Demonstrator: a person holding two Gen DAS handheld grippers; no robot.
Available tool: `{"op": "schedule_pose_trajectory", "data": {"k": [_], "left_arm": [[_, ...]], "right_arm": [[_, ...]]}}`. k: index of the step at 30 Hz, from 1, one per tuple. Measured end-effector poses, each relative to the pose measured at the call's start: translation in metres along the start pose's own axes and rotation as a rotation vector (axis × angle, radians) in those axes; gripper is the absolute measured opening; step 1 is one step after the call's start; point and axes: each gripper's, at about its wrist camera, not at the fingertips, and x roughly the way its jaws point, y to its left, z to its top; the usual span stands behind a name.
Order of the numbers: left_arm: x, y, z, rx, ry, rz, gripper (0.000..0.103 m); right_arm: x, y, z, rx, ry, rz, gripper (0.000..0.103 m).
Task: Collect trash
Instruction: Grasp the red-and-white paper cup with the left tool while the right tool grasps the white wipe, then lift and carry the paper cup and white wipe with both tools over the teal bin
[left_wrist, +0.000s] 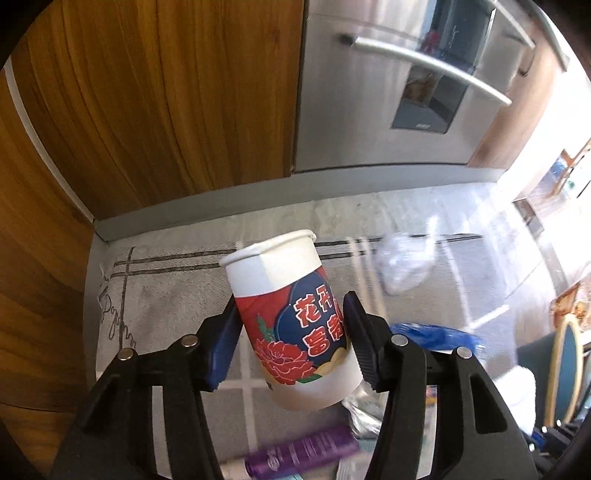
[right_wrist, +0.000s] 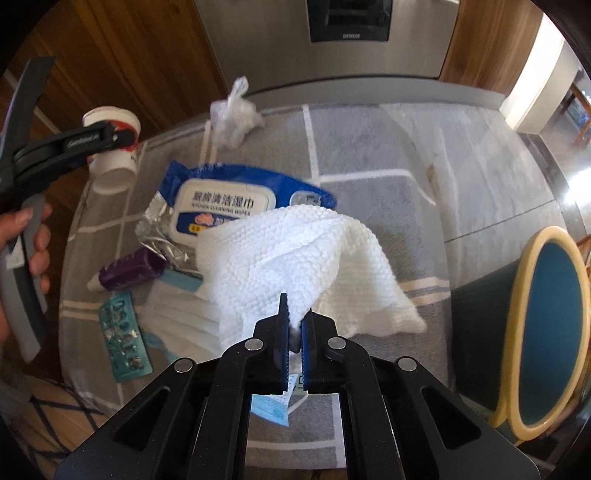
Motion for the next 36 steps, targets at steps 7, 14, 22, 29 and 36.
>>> {"op": "schedule_pose_trajectory", "data": {"k": [7,14,22,29,36], "left_arm": [[-0.078,-0.032,-0.015,0.118,-0.139,-0.062,0.054],[-0.131,-0.058,-0.043,0.223,-0.234,-0.108,0.054],[-0.167,-0.073,-0.069,0.301,-0.299,-0.155,0.054],[-0.188,-0.088,-0.080,0.363,-0.360,-0.178,0.054],[-0.191,-0.095,-0.080,0.382,-0.379,-0.219,0.054]], "right_arm": [[-0.052,-0.008,-0.003,-0.001,-0.151,-0.033,0.006],[-0.088,-0.012,-0.014,-0.028,-0.255,-0.052,0.006],[-0.115,-0.028,-0.026,0.049,-0.295,0.008,0.006],[-0.141,-0.031,-0.037,0.033,-0.356,0.048,0.006],[-0.155,-0.028,-0.044,-0.007,-0.406,0.064,0.006]]}}
